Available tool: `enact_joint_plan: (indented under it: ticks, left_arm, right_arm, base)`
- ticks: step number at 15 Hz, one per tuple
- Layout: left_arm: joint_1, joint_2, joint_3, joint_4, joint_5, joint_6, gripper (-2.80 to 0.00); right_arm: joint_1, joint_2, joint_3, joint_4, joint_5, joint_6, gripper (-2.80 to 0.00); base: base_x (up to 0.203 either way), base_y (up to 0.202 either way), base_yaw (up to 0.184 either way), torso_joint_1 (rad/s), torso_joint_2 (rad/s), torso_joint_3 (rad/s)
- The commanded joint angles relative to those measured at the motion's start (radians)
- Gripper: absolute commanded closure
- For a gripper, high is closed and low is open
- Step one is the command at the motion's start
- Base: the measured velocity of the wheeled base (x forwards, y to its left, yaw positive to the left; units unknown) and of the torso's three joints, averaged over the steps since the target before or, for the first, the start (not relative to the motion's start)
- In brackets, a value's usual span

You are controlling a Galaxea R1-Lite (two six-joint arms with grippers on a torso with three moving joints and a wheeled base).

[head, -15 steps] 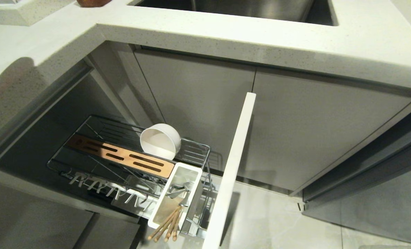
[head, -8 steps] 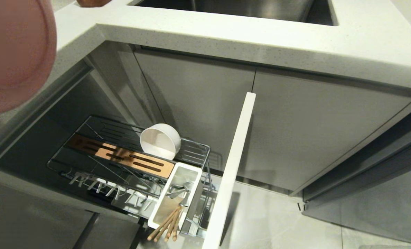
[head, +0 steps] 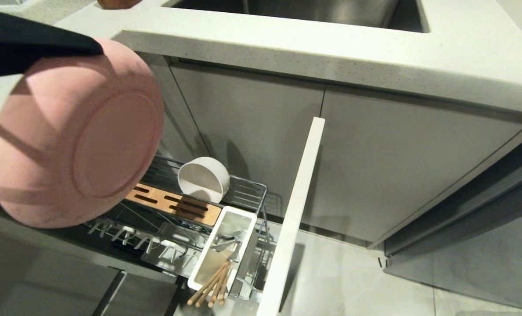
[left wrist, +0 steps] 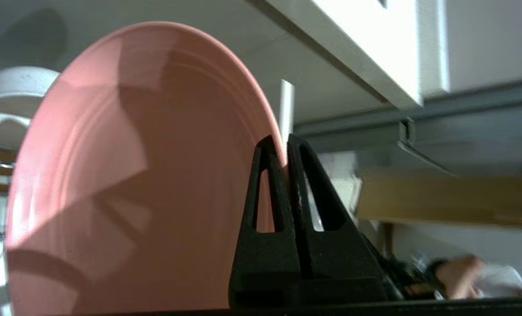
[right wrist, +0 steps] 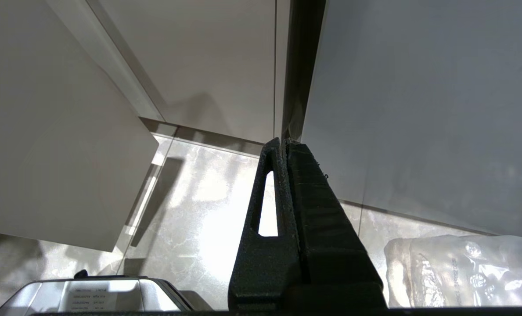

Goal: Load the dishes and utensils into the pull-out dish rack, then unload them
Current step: Pick up the plate and place it in the cupboard

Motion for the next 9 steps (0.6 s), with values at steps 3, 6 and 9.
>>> enact_joint_plan:
  ticks: [3, 6, 9]
  left_arm:
    - [-0.046, 0.009, 0.168, -0.158, 0.173, -0.005, 0.0]
    - [-0.08, 0.008, 0.265, -0.255, 0.355, -0.006, 0.0]
    - [-0.128, 0.007, 0.322, -0.307, 0.495, -0.006, 0.0]
  right_arm:
    - [0.001, 0.001, 0.002, 0.0, 0.0, 0.0, 0.0]
    - [0.001, 0.001, 0.003, 0.0, 0.0, 0.0, 0.0]
    - [0.0, 0.001, 0.002, 0.0, 0.0, 0.0, 0.0]
  base:
    - [0.0, 0.0, 0.0, 0.0, 0.0, 0.0]
    - [0.0, 0.0, 0.0, 0.0, 0.0, 0.0]
    - [0.0, 0.0, 0.0, 0.0, 0.0, 0.0]
